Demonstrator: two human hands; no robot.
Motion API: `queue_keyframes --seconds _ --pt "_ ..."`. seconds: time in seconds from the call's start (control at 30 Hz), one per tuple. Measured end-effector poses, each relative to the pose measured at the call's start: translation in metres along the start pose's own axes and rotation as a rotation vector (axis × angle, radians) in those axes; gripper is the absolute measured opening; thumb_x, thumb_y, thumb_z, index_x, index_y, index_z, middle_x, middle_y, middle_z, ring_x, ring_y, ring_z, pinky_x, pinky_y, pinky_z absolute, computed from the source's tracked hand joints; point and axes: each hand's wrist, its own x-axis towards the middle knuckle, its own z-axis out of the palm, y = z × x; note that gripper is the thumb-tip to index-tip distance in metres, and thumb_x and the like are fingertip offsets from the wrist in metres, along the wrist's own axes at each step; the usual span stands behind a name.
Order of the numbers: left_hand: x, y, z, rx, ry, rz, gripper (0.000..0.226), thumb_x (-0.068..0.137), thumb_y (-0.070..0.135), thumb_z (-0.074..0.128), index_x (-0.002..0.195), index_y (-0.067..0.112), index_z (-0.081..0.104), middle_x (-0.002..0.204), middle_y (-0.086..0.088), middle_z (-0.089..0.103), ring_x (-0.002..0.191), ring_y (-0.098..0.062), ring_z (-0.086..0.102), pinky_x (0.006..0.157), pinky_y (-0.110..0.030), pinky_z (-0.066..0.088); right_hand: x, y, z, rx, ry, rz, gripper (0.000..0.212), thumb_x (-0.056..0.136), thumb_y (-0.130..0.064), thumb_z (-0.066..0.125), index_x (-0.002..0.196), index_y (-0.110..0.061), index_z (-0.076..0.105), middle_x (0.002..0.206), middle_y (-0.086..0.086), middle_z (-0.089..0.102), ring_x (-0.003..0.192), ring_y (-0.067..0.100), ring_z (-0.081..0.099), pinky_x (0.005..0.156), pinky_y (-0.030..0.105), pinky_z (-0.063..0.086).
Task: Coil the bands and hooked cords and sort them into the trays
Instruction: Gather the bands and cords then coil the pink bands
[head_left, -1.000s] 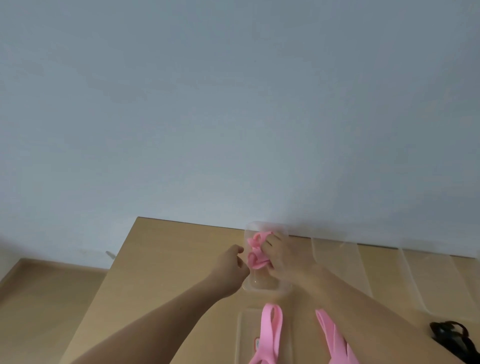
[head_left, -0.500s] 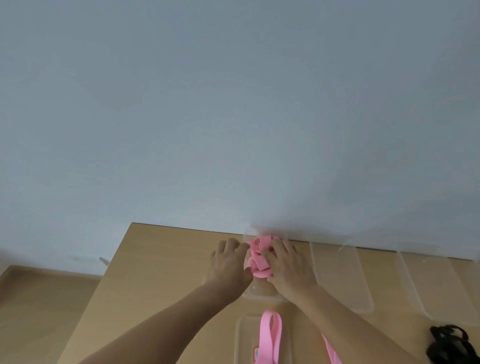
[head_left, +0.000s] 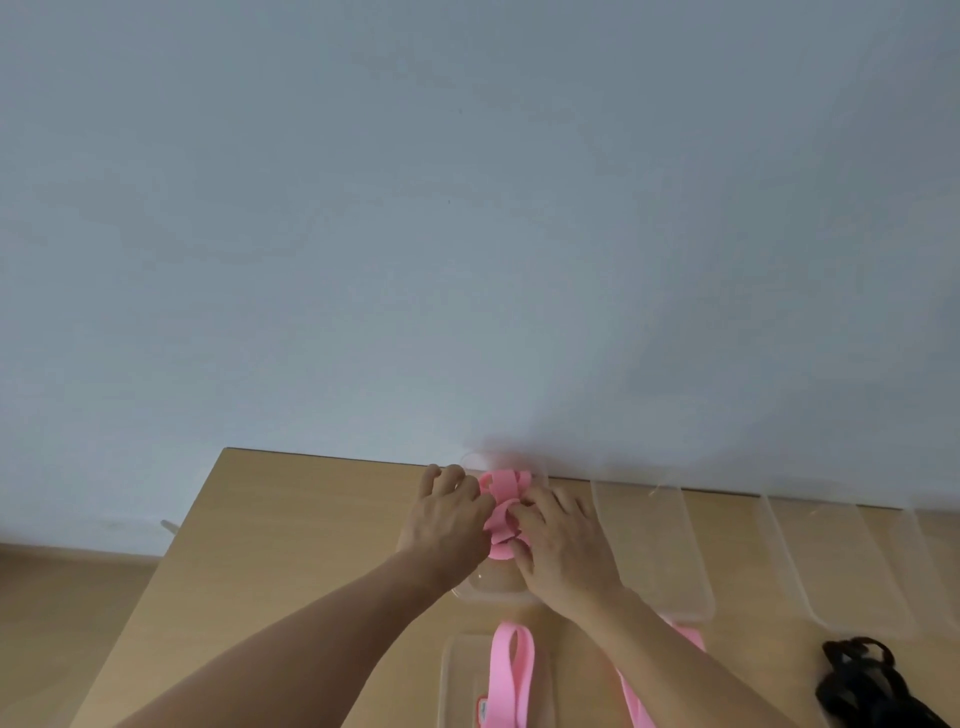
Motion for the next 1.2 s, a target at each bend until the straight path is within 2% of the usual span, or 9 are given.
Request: queue_keyframes --seconds 0.07,0.17,0.23,0.3,0.4,0.7,0.83,1.0,1.2 --pt "-0.003 0.0 0.001 -0.016 0.054 0.005 0.02 0.048 0.03 0.084 0.063 0.027 0.071 0.066 0.009 0.064 0.079 -0.021 0.065 0.083 -0.035 0.054 -0.001 0.001 0.0 -0.023 0.012 -0.015 0.019 0.075 -0.031 0.067 0.092 -0.023 0.067 0.096 -0.006 0.064 0.092 0.022 0.06 0.073 0.037 0.051" --pt "-0.007 0.0 0.002 -0.049 0.075 -0.023 0.017 0.053 0.031 0.082 0.065 0.026 0.069 0.073 0.008 0.066 0.083 -0.022 0.065 0.09 -0.035 0.045 0.001 0.0 -0.002 -0.015 0.013 -0.009 0.017 0.075 -0.029 0.067 0.091 -0.024 0.067 0.097 -0.008 0.064 0.095 0.02 0.06 0.075 0.036 0.051" --pt "-0.008 -0.002 0.002 -0.068 0.067 -0.032 0.014 0.068 0.031 0.073 0.08 0.024 0.072 0.088 0.005 0.069 0.099 -0.025 0.062 0.1 -0.038 0.04 0.0 -0.001 -0.003 0.012 0.021 0.003 0.017 0.074 -0.027 0.068 0.09 -0.023 0.066 0.096 -0.008 0.064 0.093 0.021 0.06 0.074 0.036 0.051" --pt "-0.007 -0.002 0.005 -0.097 -0.017 -0.055 0.025 0.084 0.034 0.057 0.103 0.025 0.069 0.11 0.004 0.065 0.119 -0.025 0.05 0.111 -0.039 0.026 0.0 -0.002 -0.005 0.03 0.023 0.012 0.019 0.072 -0.025 0.069 0.091 -0.022 0.066 0.094 -0.007 0.063 0.091 0.021 0.06 0.073 0.036 0.051" --pt "-0.007 -0.006 0.006 -0.098 -0.053 -0.078 0.035 0.089 0.039 0.046 0.119 0.029 0.061 0.121 0.008 0.059 0.127 -0.021 0.04 0.112 -0.035 0.015 -0.001 -0.003 -0.009 0.024 0.019 0.02 0.024 0.071 -0.025 0.072 0.094 -0.022 0.067 0.097 -0.007 0.065 0.094 0.02 0.06 0.075 0.036 0.052" --pt "-0.014 -0.01 -0.008 -0.183 -0.068 -0.066 0.035 0.094 0.04 0.042 0.125 0.031 0.058 0.125 0.009 0.057 0.125 -0.018 0.04 0.107 -0.031 0.021 -0.006 -0.015 -0.027 0.035 -0.03 0.075 0.038 0.072 -0.025 0.075 0.109 -0.019 0.068 0.113 -0.005 0.067 0.107 0.021 0.062 0.084 0.035 0.052" --pt "-0.019 -0.015 -0.021 -0.233 -0.054 -0.048 0.042 0.096 0.038 0.043 0.137 0.034 0.05 0.132 0.009 0.053 0.129 -0.017 0.038 0.109 -0.03 0.02 -0.009 -0.02 -0.035 0.05 -0.052 0.112 0.042 0.083 -0.026 0.063 0.124 -0.02 0.062 0.129 -0.004 0.06 0.121 0.021 0.053 0.099 0.035 0.043" --pt "-0.031 -0.024 -0.034 -0.303 -0.039 -0.04 0.049 0.096 0.036 0.043 0.145 0.034 0.041 0.138 0.008 0.049 0.133 -0.017 0.034 0.11 -0.03 0.02 -0.021 -0.035 -0.044 0.059 -0.043 0.164 0.044 0.087 -0.028 0.053 0.13 -0.025 0.055 0.135 -0.01 0.051 0.125 0.015 0.045 0.097 0.028 0.039" --pt "-0.069 -0.028 -0.037 -0.408 -0.033 0.004 0.045 0.096 0.029 0.045 0.141 0.029 0.047 0.137 0.004 0.05 0.131 -0.019 0.038 0.105 -0.031 0.033 -0.056 -0.067 -0.045 0.094 -0.043 0.193 0.036 0.096 -0.027 0.044 0.13 -0.028 0.055 0.13 -0.013 0.052 0.119 0.012 0.044 0.102 0.023 0.034"
